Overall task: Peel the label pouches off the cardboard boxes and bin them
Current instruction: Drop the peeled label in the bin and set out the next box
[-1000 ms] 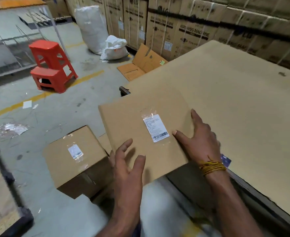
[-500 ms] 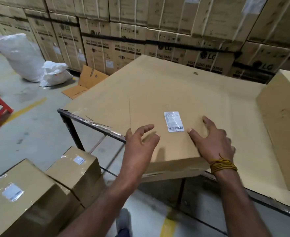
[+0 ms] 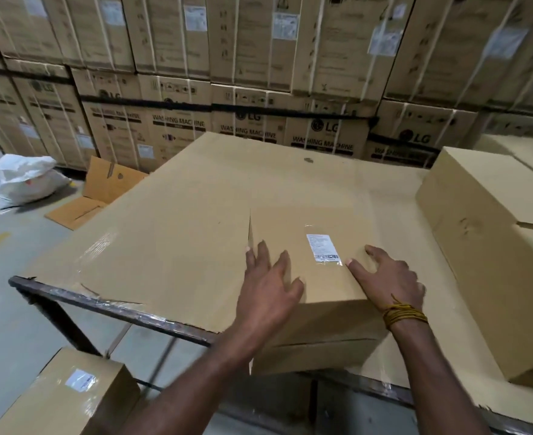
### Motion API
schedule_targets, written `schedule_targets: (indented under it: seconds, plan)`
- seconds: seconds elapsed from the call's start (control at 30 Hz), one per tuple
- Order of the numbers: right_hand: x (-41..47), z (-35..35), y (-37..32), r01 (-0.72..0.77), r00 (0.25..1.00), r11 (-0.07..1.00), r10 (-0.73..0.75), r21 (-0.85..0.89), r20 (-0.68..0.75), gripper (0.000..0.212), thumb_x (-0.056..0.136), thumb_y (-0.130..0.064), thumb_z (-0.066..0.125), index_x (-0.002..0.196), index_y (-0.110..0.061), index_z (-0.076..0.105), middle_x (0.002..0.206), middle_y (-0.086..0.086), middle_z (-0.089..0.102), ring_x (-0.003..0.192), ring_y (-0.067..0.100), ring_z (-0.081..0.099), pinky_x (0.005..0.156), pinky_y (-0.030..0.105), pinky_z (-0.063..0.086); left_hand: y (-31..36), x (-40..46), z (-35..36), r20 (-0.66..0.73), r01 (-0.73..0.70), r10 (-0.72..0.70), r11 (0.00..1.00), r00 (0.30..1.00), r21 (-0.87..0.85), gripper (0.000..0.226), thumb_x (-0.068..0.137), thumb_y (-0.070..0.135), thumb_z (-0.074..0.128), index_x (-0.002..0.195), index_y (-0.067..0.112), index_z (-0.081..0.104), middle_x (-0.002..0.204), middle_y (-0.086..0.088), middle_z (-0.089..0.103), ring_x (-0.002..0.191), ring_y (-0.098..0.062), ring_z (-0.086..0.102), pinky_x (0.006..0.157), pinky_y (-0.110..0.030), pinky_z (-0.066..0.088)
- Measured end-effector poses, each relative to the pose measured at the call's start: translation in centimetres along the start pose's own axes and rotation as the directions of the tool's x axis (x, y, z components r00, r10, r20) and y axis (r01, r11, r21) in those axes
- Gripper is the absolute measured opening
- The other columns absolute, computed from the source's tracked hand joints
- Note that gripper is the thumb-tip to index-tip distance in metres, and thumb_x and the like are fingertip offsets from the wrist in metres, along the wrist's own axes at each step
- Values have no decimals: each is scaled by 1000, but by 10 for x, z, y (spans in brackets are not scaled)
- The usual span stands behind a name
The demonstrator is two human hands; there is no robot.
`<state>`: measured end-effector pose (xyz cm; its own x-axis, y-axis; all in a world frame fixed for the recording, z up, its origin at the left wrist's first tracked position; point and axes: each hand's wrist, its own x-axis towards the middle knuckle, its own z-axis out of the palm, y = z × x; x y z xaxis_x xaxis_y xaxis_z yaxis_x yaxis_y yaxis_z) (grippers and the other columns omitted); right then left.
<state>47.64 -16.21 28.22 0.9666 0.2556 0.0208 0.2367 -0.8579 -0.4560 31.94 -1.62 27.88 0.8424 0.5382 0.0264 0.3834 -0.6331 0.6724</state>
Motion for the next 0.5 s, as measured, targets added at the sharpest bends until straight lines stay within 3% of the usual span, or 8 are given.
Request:
schedule_targets:
  seconds: [0.17, 0.3, 0.37, 0.4, 0.47, 0.5]
  plan:
    - [50, 7, -9, 27, 999, 999, -28, -30, -24, 58, 89, -62, 54, 142, -41, 48, 139, 11, 52, 127, 35, 47, 104, 46, 35, -2, 57, -1, 69, -85, 75, 985, 995, 152, 67, 97, 51, 47, 156, 31, 24, 168, -8, -6, 152, -24, -20, 123, -41, -1]
    - [72, 15, -21, 149, 985, 987, -144, 58, -91, 43, 91, -43, 60, 133, -43, 56, 145, 3, 41, 130, 28, 45, 104, 48, 41, -3, 94, -4, 52, -147, 141, 980, 989, 137, 51, 94, 45, 52, 143, 32, 43, 162, -1, 19, 154, -22, -8, 125, -41, 4]
    - [79, 19, -28, 276, 958, 949, -259, 154, -124, 34, 91, -29, 62, 124, -37, 65, 142, 2, 42, 128, 20, 48, 104, 37, 45, -5, 114, -6, 31, -176, 173, 978, 984, 113, 39, 93, 37, 54, 131, 30, 53, 152, 2, 32, 154, -20, -1, 124, -40, 8]
    - [83, 21, -32, 326, 944, 923, -306, 202, -127, 29, 91, -23, 63, 118, -34, 69, 138, 0, 44, 125, 13, 48, 101, 25, 45, -7, 126, -8, 30, -182, 180, 979, 983, 96, 32, 92, 33, 54, 123, 29, 57, 148, 2, 37, 154, -20, 2, 124, -39, 10]
    - [90, 22, -41, 380, 925, 894, -372, 237, -79, 23, 92, -18, 63, 109, -31, 73, 133, -3, 47, 120, 5, 47, 90, 2, 35, -9, 153, -9, 53, -179, 175, 980, 983, 84, 21, 91, 30, 53, 110, 26, 61, 141, 2, 43, 152, -23, 11, 123, -41, 13]
    - [94, 22, -45, 402, 914, 888, -403, 224, -44, 21, 92, -19, 63, 106, -32, 74, 131, -4, 48, 120, 5, 47, 88, 0, 33, -11, 167, -9, 66, -182, 176, 978, 982, 101, 16, 90, 31, 53, 104, 26, 61, 138, 2, 46, 150, -26, 18, 122, -43, 16]
